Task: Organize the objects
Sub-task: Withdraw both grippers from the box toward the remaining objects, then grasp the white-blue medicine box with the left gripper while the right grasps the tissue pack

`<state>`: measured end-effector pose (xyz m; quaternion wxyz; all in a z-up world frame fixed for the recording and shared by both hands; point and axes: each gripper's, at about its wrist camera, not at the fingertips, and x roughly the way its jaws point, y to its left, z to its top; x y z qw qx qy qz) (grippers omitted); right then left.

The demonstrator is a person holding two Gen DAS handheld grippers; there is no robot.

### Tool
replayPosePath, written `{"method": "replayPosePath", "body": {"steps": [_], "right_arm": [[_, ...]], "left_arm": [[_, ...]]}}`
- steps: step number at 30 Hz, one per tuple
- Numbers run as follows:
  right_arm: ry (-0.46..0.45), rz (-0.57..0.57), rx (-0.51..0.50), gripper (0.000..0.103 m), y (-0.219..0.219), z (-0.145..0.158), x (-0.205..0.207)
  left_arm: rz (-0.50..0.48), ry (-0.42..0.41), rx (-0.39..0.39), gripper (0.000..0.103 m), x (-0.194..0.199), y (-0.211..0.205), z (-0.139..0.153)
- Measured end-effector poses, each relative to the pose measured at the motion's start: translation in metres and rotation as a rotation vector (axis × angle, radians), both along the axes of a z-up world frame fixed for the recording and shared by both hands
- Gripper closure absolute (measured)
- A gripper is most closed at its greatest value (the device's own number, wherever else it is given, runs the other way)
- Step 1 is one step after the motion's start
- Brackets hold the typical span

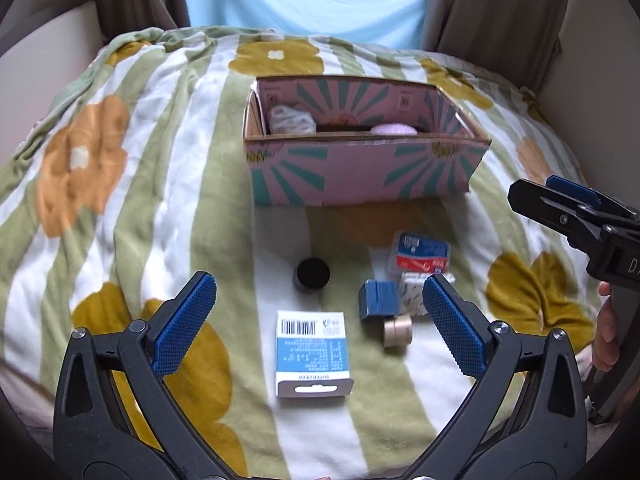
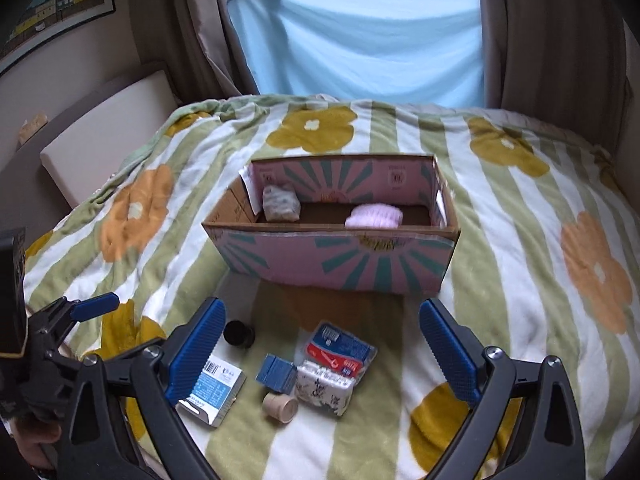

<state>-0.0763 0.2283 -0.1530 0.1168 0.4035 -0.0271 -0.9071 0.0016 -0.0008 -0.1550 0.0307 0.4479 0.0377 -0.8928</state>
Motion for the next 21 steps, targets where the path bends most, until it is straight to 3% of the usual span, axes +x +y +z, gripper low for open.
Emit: {"method": "replayPosePath", "body": {"steps": [9,21], "right_arm": [[-0.074,-0.096,0.002,0.006,-0.003,-0.071,0.013],[-0.172,-0.182,0.060,0.007,-0.005,-0.132,0.004]], "left_arm": [[0.059,-0.072,0.009,0.000,0.022,0.001,-0.080],[0.039,-0.133,0.000,0.000,0.020,0.011,-0.128]]}}
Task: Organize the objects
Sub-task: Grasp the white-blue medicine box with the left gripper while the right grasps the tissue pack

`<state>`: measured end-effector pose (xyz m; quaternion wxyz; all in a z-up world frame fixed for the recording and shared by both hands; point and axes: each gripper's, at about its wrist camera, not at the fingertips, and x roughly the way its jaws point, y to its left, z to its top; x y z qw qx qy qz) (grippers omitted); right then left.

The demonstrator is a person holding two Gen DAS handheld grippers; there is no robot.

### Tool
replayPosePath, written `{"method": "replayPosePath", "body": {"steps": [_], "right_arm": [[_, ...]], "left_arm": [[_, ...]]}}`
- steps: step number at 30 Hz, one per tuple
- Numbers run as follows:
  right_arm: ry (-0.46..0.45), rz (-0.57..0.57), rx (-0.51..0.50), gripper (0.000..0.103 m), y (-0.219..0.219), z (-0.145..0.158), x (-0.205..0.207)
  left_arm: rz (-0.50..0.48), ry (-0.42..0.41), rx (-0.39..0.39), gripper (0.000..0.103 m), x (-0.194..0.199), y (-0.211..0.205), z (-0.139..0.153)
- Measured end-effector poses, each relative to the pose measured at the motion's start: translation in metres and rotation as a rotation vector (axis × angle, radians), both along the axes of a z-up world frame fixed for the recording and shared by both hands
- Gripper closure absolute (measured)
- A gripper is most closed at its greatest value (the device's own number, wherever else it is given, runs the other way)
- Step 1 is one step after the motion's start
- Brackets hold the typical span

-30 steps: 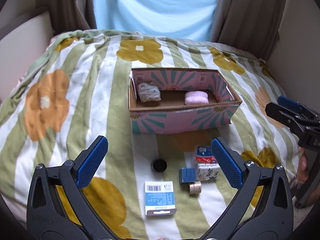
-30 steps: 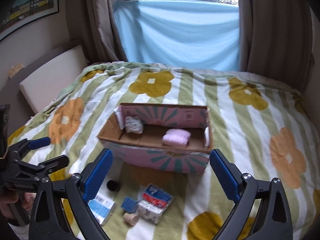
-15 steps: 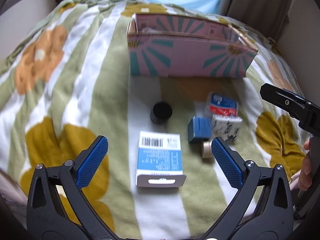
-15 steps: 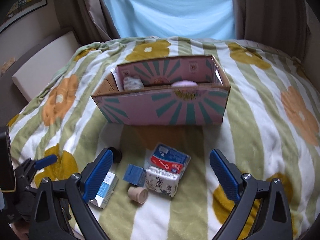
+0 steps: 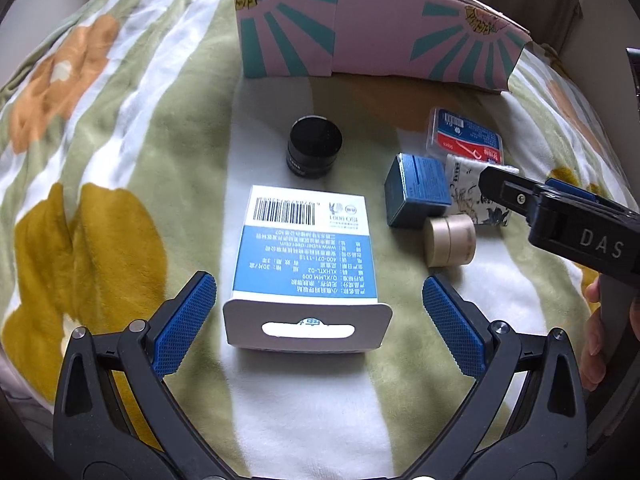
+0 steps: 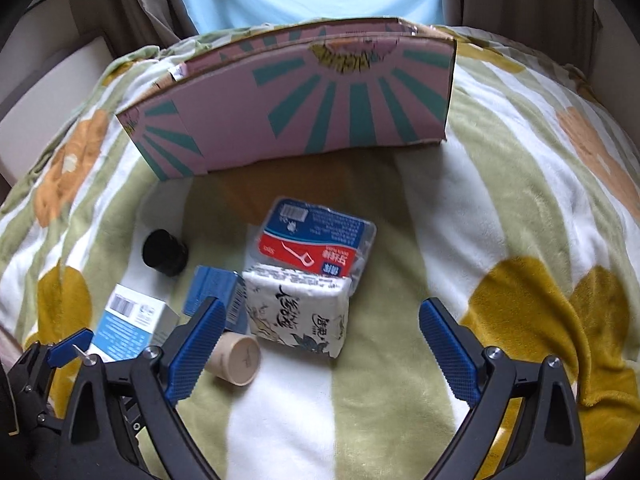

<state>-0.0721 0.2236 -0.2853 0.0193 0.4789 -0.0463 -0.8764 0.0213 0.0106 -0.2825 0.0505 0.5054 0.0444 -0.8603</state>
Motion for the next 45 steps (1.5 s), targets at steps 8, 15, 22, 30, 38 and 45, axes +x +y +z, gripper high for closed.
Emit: {"method": "replayPosePath", "body": {"steps": [8,15,22,30,38,45], "right_arm": [[0.000,-0.046,0.020,0.007,-0.003,-0.017,-0.007],[0.005,-0.046,0.078,0.007,-0.016,-0.025,-0.011],[0.014,-0.057,0.084,0.018,-0.016,-0.027,-0.012],[0.008,-0.028,0.071,0.041,-0.021,-0.028,-0.012],[0.012,-0.025,0.060,0.046,-0.021,-0.025,-0.012],[0.025,-0.025,0.050,0.047,-0.018,-0.021,-0.009]], "left_arm": [[-0.001,0.010,-0.019,0.003,-0.001,0.000,-0.009],[-0.009,0.014,-0.070,0.015,-0.003,0.002,-0.012],[-0.011,0.032,-0.077,0.034,-0.004,-0.002,-0.012],[-0.010,0.042,-0.066,0.039,-0.003,-0.003,-0.011],[-0.004,0.048,-0.048,0.039,-0.002,-0.006,-0.008],[0.007,0.065,-0.033,0.039,0.000,-0.008,-0.003]]}}
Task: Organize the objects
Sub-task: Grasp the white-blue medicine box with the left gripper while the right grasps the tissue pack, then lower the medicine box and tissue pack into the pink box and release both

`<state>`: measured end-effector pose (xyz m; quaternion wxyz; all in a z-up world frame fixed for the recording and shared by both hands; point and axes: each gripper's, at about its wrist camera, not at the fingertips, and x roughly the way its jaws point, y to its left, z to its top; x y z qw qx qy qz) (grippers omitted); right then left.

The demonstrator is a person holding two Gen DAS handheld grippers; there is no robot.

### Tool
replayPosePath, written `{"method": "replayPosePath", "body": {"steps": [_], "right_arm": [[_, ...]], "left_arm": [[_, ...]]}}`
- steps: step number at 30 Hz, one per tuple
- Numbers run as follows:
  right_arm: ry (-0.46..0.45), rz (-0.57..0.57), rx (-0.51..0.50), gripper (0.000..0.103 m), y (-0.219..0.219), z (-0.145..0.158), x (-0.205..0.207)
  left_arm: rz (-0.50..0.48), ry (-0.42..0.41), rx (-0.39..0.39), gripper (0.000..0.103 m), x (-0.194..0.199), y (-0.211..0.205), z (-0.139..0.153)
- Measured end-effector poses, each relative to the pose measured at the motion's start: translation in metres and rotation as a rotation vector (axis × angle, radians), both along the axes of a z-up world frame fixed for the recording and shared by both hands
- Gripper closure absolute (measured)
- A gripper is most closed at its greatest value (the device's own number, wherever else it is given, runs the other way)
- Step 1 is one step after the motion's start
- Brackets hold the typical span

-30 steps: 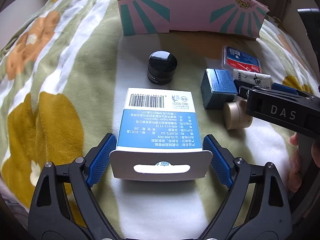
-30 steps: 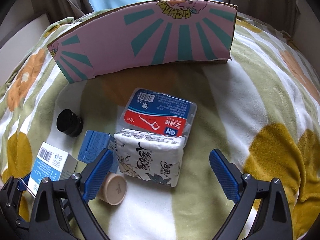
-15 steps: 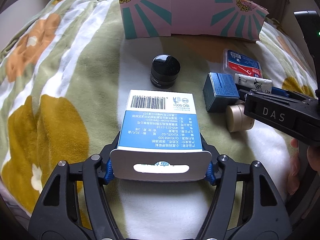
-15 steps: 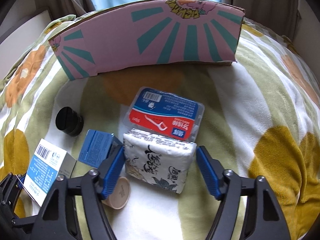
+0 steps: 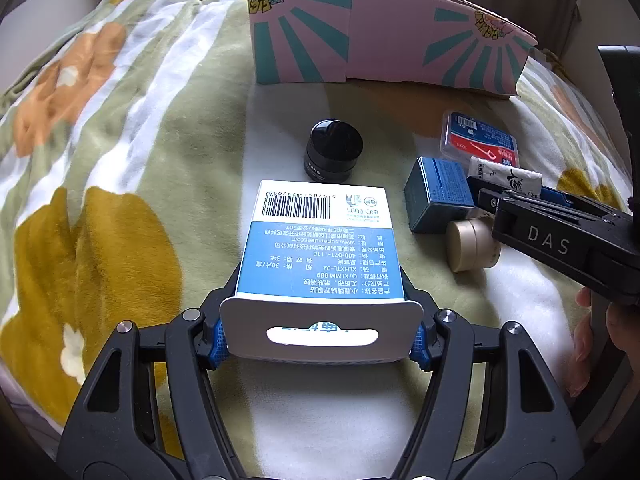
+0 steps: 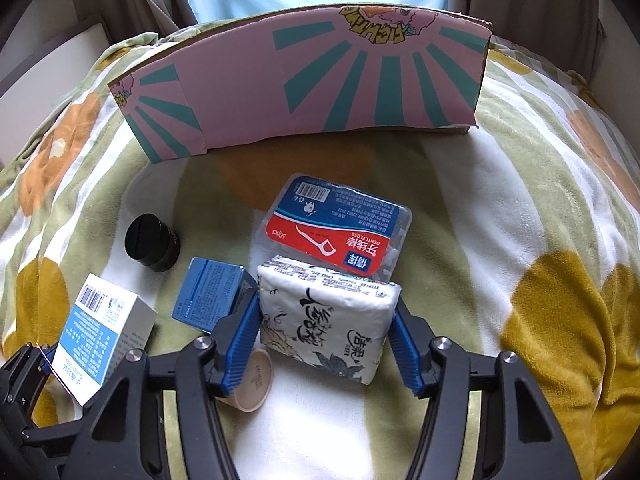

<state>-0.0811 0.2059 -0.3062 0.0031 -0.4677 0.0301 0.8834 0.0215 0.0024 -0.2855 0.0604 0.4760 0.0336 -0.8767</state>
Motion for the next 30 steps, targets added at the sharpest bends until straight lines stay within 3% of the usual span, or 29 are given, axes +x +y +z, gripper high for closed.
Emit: {"method": "replayPosePath", "body": {"steps": [7,14,26,30], "right_arm": [[0.019,-0.002,-0.012,0.047,-0.001,0.010,0.002],[0.052,-0.009,-0.034,0.047,0.009,0.032,0.006],[0.132,0.033,-0.095,0.047,0.032,0.108,0.000],[0.162,0.058,-0.084,0.047,0.034,0.131,-0.006]], "left_arm": [[0.007,0.019,0.004,0.039,0.002,-0.002,0.010],[0.002,0.072,0.011,0.039,0.000,-0.005,0.039],[-0.055,0.178,0.007,0.039,-0.032,-0.007,0.125],[-0.083,0.195,0.041,0.039,-0.051,-0.010,0.156]]}}
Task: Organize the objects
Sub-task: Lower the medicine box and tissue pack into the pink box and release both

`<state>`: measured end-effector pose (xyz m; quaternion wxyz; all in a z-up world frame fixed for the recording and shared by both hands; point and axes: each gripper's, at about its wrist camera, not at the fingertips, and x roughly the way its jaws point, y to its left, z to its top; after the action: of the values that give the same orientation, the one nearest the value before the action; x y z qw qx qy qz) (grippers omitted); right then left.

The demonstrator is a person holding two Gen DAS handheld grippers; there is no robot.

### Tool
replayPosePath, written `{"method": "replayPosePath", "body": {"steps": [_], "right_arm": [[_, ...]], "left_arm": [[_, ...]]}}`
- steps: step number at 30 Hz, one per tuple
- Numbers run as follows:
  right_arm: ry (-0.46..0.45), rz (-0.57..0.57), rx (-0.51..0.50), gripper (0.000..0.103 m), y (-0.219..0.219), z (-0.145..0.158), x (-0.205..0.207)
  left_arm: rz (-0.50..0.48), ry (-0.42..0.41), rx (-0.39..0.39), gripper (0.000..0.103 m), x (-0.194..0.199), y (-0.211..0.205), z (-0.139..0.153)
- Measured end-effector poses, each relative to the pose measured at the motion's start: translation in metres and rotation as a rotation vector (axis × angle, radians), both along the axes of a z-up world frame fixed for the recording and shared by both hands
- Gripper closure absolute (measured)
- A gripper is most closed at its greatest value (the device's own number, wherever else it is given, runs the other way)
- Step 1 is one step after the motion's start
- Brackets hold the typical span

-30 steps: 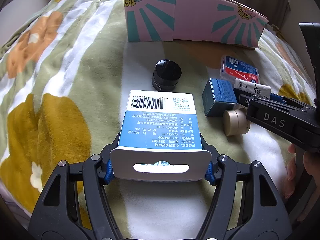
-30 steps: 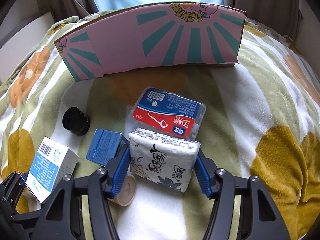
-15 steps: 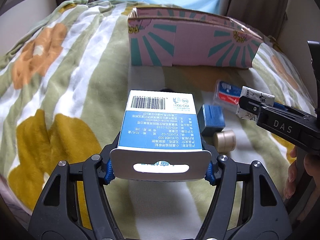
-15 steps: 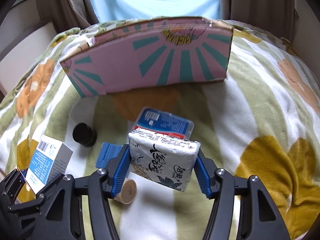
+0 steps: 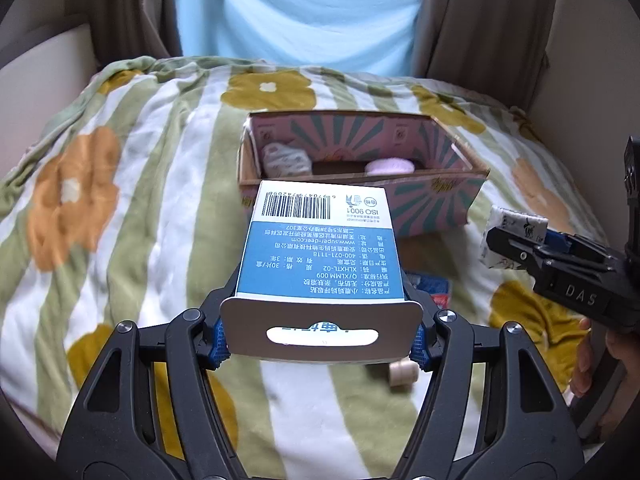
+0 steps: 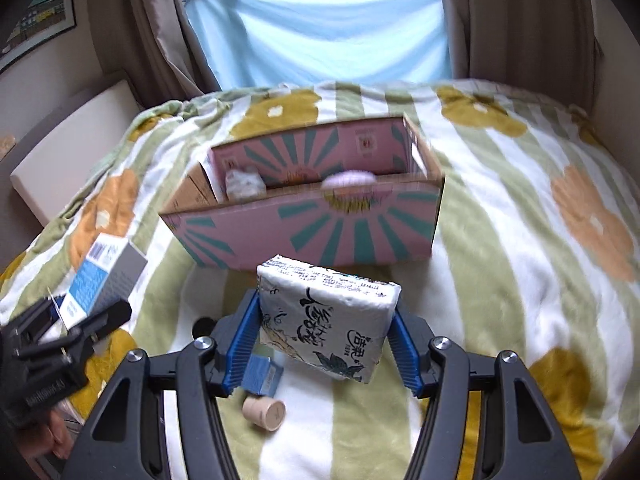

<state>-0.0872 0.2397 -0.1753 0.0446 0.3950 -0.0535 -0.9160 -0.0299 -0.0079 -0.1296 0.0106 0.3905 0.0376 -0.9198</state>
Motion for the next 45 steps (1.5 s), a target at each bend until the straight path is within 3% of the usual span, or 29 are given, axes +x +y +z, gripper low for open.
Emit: {"method": "replayPosePath", "body": {"steps": [7,12,20,27,35,40,45], "right_arm": [[0.044,0.066,0.038,0.047,0.000,0.041,-0.026],[0.047,0.111,0.005,0.047,0.006,0.065,-0.059],[-0.034,0.184,-0.008,0.047,0.006,0.082,-0.133],[-0.166,0.161,-0.069,0.047,0.017,0.063,-0.203],[-0.351,0.120,-0.111,0.047,0.026,0.003,-0.247],[-0.381,0.117,-0.115,0.047,0.023,-0.016,-0.250],[-0.364,0.124,-0.091,0.047,0.020,-0.011,-0.253]], "left_arm": [[-0.029,0.029,-0.021,0.039,-0.043,-0.002,0.048],[-0.061,0.015,-0.028,0.039,-0.089,-0.003,0.075],[-0.079,-0.055,0.000,0.039,-0.178,-0.009,0.085],[-0.080,-0.205,0.032,0.039,-0.249,-0.013,0.043],[-0.043,-0.362,0.059,0.039,-0.290,-0.019,-0.024],[-0.028,-0.417,0.080,0.039,-0.292,-0.021,-0.054],[-0.024,-0.425,0.050,0.039,-0.291,-0.023,-0.058]]}}
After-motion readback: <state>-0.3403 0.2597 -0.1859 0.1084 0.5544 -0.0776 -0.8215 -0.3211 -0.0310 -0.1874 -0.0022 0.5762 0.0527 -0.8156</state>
